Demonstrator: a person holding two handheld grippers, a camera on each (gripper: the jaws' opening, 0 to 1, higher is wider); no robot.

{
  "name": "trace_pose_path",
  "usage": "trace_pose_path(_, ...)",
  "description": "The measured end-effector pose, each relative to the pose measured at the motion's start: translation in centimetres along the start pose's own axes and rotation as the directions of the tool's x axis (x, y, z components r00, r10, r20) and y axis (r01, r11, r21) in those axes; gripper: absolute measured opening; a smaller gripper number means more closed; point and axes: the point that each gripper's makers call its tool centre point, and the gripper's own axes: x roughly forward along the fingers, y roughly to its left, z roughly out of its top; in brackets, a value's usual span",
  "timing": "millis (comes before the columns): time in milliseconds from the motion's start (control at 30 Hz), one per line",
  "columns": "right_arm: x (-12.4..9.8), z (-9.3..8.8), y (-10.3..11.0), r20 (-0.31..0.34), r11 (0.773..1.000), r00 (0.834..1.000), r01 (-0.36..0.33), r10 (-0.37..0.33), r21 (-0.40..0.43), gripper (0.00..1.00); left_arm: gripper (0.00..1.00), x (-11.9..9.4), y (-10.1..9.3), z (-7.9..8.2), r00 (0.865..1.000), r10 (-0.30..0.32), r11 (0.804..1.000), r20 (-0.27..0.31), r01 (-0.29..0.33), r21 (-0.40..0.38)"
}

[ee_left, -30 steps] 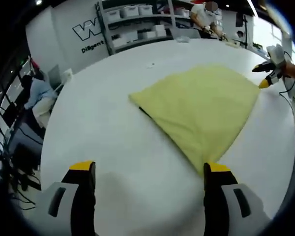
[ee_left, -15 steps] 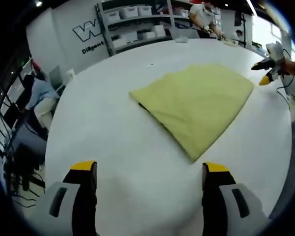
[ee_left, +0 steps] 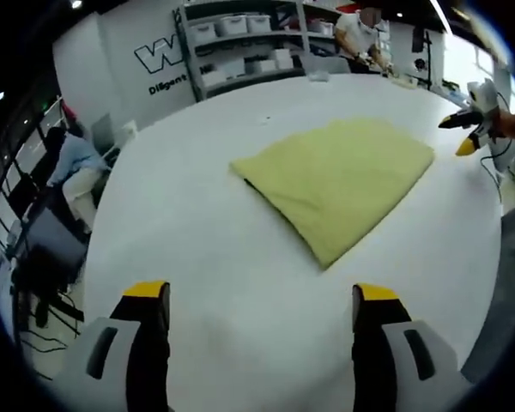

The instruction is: Fold the garment on the visible template until the final outline fits inside the template.

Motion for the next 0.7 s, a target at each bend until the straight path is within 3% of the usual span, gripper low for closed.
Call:
trace_pose_path(133, -0.7, 1.0, 0.7, 0.033, 1.0, 0.999, -0.014, 0.014, 0.005, 0.74, 0.87, -0.7, -1.0, 1.0, 0.998, -0.033, 0.999, 0.045, 0.034, -0.019)
trace_pose_path(367, -1.8, 2.7, 2.5, 0.103, 0.999, 0.994, -0.037, 0.035, 0.017, 0.79, 0.89, -2.3, -4.3, 2.9, 0.989, -0.097, 0.995, 0.112, 0.096, 0.018)
trace_pose_path(700, -2.3, 3.8, 5.0, 0.16, 0.999, 0.986, -0.043, 0.039, 0.022, 0.88, 0.91, -3.6, -6.5, 3.5, 0.975, -0.117, 0.993, 0.188, 0.12, -0.008)
